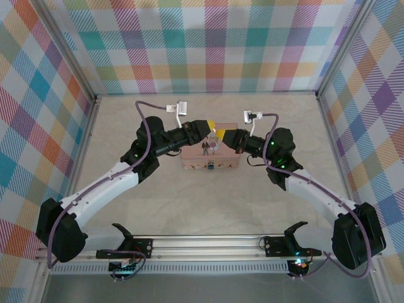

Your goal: Unlock a padlock with a key

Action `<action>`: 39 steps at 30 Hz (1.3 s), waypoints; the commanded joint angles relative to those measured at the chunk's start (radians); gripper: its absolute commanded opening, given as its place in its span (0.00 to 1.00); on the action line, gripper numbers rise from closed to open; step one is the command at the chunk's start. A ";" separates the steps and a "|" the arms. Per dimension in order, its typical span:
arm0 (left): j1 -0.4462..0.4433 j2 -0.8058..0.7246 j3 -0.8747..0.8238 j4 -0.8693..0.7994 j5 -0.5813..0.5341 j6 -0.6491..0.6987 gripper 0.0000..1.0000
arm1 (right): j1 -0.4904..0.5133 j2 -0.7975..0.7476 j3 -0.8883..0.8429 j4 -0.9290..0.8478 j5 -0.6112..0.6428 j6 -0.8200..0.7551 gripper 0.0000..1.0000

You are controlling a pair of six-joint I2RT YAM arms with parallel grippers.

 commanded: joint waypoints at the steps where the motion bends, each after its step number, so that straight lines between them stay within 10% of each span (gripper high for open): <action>1: 0.015 -0.049 -0.019 -0.014 -0.032 0.018 0.45 | -0.002 -0.035 0.030 -0.053 -0.003 -0.055 0.00; 9: 0.044 -0.113 -0.025 -0.333 -0.221 0.104 0.56 | -0.113 -0.127 0.074 -0.449 0.076 -0.208 0.00; 18: 0.066 -0.053 -0.040 -0.663 -0.505 0.145 0.60 | -0.197 -0.078 0.162 -0.892 0.463 -0.444 0.00; 39: 0.128 0.390 0.060 -0.456 -0.473 0.167 0.67 | -0.153 0.302 0.154 -0.868 0.608 -0.490 0.00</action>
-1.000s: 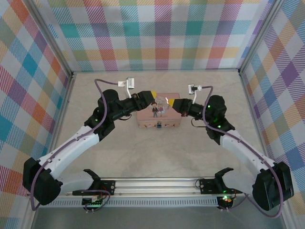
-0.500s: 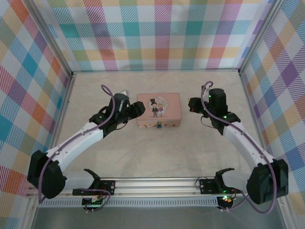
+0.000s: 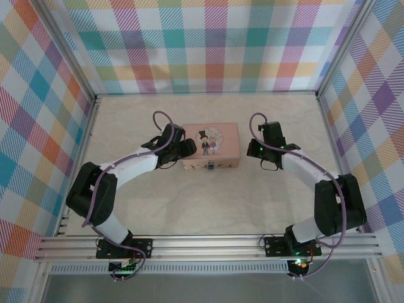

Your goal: Unlock a padlock with a key

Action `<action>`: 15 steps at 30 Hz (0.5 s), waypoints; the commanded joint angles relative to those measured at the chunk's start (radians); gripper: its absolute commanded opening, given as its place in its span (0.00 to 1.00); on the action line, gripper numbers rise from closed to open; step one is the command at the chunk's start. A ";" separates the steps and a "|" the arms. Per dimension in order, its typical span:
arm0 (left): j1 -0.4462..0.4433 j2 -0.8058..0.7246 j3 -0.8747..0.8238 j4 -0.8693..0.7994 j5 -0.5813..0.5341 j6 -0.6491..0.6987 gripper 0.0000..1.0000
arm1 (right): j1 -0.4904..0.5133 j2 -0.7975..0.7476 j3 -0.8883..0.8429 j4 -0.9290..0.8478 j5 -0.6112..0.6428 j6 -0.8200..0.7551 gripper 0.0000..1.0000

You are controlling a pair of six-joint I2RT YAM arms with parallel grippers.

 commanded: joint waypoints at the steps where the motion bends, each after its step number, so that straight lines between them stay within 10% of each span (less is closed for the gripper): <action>1: 0.014 0.024 0.045 0.059 0.016 0.024 0.67 | 0.035 0.030 0.009 0.017 0.007 -0.019 0.00; 15: 0.057 0.160 0.176 0.119 0.088 0.058 0.68 | 0.155 0.045 -0.003 0.005 0.013 0.037 0.00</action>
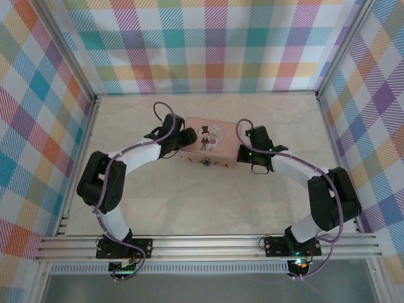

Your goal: Unlock a padlock with a key

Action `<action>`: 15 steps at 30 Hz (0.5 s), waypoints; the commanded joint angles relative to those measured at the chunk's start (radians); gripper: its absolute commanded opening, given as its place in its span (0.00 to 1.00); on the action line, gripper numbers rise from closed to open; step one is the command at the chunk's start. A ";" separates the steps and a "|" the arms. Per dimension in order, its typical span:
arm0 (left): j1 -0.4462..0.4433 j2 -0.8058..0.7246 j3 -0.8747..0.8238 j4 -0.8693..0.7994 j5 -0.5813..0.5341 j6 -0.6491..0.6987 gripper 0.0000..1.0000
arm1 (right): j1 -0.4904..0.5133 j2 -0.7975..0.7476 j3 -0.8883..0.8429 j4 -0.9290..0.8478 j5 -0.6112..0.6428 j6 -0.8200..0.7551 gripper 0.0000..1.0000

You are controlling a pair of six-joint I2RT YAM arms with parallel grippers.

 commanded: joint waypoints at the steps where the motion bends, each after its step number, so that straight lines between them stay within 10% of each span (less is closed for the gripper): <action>1: 0.008 0.021 0.047 0.038 0.063 0.023 0.70 | 0.030 -0.010 -0.007 -0.009 -0.027 0.029 0.00; 9: 0.045 -0.140 -0.078 0.049 0.040 0.033 1.00 | -0.027 -0.069 0.022 -0.099 0.018 0.020 0.00; 15: 0.037 -0.298 -0.226 0.071 0.117 0.033 1.00 | -0.101 -0.095 0.143 -0.182 0.031 -0.061 0.00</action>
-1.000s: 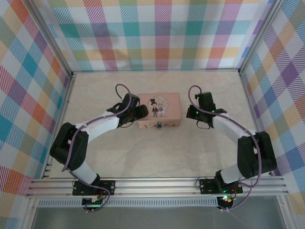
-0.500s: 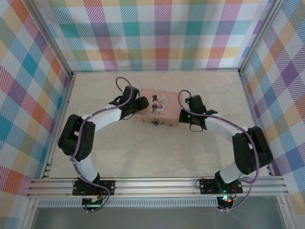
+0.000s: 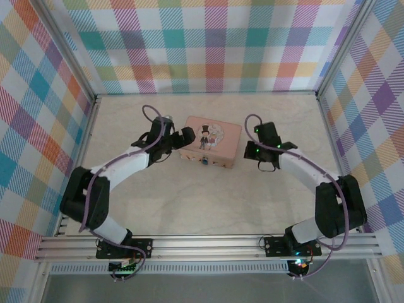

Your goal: Unlock a padlock with a key

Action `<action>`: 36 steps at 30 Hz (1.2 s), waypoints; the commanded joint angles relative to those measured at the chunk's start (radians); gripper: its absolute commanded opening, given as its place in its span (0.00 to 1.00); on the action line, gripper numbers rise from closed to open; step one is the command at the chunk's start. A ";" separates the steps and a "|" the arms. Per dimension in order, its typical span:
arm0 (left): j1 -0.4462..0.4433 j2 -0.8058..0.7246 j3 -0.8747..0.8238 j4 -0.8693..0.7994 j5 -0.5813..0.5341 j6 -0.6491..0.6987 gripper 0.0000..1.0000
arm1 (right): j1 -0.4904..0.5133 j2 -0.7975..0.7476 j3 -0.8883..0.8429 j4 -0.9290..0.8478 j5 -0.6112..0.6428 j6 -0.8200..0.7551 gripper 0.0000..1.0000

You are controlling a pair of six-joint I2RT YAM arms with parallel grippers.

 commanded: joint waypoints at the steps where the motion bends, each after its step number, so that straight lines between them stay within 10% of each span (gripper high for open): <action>1: -0.005 -0.089 -0.082 0.039 0.064 0.018 1.00 | -0.023 -0.004 0.114 -0.055 0.009 -0.067 0.00; 9: -0.133 -0.189 -0.388 0.425 0.058 0.031 1.00 | -0.049 0.237 0.404 -0.102 -0.046 -0.130 0.00; 20: -0.210 0.043 -0.465 0.843 0.124 0.153 1.00 | -0.056 0.531 0.712 -0.162 -0.053 -0.176 0.00; 36: -0.259 0.327 -0.358 1.082 0.128 0.311 1.00 | -0.056 0.618 0.677 -0.072 -0.002 -0.164 0.00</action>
